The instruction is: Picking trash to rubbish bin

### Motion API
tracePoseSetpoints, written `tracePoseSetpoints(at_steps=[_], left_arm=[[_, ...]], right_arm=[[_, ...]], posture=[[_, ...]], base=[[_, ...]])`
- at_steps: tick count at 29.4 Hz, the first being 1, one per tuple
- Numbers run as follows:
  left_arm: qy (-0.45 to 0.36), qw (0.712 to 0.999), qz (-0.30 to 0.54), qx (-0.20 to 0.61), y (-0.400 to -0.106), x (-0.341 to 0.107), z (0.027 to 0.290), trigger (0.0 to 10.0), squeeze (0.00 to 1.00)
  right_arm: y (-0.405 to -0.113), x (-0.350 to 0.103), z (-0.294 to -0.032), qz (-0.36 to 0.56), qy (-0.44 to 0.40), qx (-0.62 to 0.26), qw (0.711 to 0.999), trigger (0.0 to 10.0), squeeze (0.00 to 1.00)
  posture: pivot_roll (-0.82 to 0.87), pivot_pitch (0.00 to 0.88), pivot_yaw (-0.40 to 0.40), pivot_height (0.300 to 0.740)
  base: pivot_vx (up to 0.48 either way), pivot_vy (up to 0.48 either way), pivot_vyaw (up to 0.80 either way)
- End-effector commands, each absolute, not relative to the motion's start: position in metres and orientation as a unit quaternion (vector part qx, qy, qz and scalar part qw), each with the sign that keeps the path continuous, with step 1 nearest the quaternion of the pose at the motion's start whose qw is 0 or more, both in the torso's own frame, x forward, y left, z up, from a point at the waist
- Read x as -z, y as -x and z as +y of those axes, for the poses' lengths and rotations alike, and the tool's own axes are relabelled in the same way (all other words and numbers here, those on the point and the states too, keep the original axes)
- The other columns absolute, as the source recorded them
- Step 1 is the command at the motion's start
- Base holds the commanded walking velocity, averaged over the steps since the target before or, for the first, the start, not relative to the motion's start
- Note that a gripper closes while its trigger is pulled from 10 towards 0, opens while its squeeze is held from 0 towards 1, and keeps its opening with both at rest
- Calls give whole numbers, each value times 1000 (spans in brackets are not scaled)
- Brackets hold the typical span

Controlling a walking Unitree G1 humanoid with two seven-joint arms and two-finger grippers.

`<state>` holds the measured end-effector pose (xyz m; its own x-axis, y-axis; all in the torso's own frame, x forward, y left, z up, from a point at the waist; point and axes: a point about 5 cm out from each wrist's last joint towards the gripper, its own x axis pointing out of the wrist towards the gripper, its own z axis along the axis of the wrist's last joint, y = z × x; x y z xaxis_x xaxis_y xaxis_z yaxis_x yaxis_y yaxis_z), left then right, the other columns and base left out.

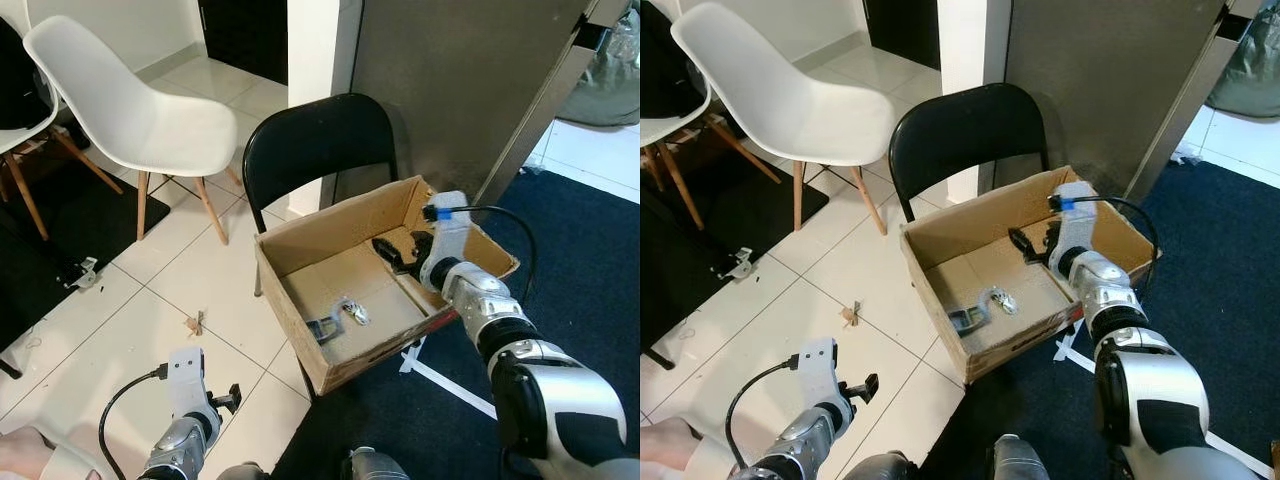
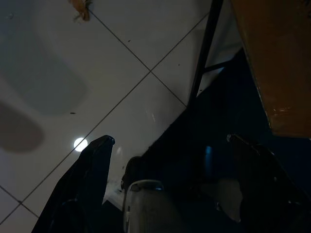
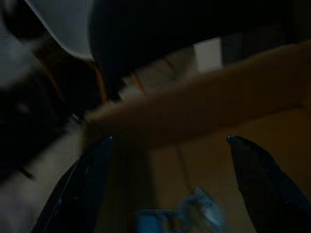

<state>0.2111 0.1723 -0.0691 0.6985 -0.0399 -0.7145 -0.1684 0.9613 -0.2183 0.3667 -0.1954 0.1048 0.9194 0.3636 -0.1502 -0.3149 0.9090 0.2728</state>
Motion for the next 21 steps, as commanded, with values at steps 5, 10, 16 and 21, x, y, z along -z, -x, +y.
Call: tracePoseSetpoints(at_steps=[5,10,16,21], left_arm=[[133,904,403,-45,-204,74,172,10000,0],[125,903,409,-48,-203,75,173,10000,0],[120,903,410,-47,-203,75,174,10000,0],[117,903,411,-47,-202,75,174,10000,0]], right_arm=[[-361,-103,-214,78,-205,-149,964,10000,0],[-351,-93,-246,84,-226,-40,970,10000,0],[-338,-80,-276,133,-153,73,977,10000,0],[-328,-75,-295,178,-56,136,973,10000,0]], posture=[[9,100,-1,740],[12,94,2,740],[16,90,7,740],[16,90,8,740]], base=[[0,0,0],[0,0,0],[0,0,0],[0,0,0]])
